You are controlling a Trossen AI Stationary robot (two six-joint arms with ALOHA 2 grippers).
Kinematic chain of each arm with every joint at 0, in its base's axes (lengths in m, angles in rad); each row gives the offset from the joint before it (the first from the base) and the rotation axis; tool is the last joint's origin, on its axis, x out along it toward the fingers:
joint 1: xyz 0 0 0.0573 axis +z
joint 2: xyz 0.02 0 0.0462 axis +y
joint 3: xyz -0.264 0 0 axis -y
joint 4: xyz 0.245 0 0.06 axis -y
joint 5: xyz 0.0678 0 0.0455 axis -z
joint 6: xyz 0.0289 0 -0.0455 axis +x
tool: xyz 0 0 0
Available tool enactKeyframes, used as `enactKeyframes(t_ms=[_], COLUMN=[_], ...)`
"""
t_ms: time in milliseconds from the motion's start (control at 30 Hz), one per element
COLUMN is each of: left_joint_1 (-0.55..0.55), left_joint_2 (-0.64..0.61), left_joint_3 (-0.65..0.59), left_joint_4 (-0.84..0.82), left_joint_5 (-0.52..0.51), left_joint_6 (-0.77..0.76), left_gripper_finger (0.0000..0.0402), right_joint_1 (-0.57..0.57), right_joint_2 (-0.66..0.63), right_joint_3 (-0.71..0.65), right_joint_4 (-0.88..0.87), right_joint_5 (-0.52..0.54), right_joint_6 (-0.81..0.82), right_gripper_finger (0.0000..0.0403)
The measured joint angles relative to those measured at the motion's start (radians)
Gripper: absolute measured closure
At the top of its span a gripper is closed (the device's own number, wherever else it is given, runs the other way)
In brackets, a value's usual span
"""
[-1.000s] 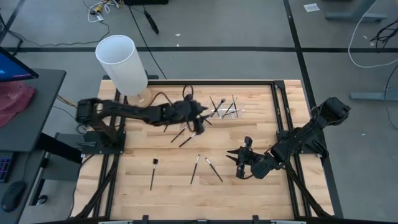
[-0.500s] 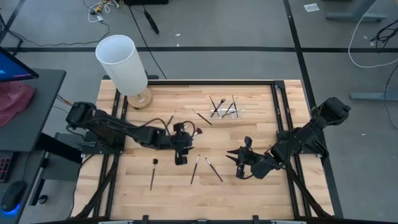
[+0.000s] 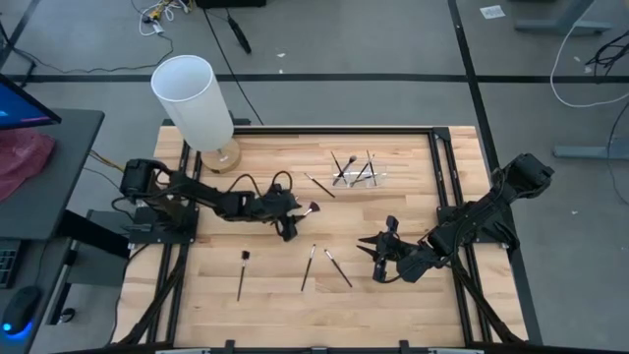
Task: Put items in baskets/containers
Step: Put the black highlighter brush into the transparent organizer
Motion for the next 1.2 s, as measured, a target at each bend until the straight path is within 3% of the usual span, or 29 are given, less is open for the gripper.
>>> enactKeyframes(t_ms=[300,533,767,967,1200], left_joint_1=[-0.032,-0.029,-0.002,0.003,-0.009], left_joint_2=[0.124,0.236,0.235,0.211,0.086], left_joint_3=[-0.035,-0.032,-0.032,-0.033,-0.037], left_joint_4=[0.127,0.243,0.227,0.222,0.209], left_joint_5=[-0.005,-0.044,-0.001,0.021,0.047], left_joint_6=[0.029,0.028,0.029,0.030,0.056], left_gripper_finger=[0.0217,0.0266,0.0378,0.0377,0.0382], right_joint_1=[-0.006,-0.006,-0.006,0.001,0.006], right_joint_2=[0.000,0.000,0.000,0.000,0.000], right_joint_3=[0.000,0.000,0.000,0.000,0.000], right_joint_4=[0.004,0.006,0.006,0.009,0.051], right_joint_5=[0.000,0.000,0.000,-0.015,-0.090], right_joint_6=[0.000,0.001,0.000,0.001,0.001], right_gripper_finger=[0.0319,0.0319,0.0319,0.0319,0.0319])
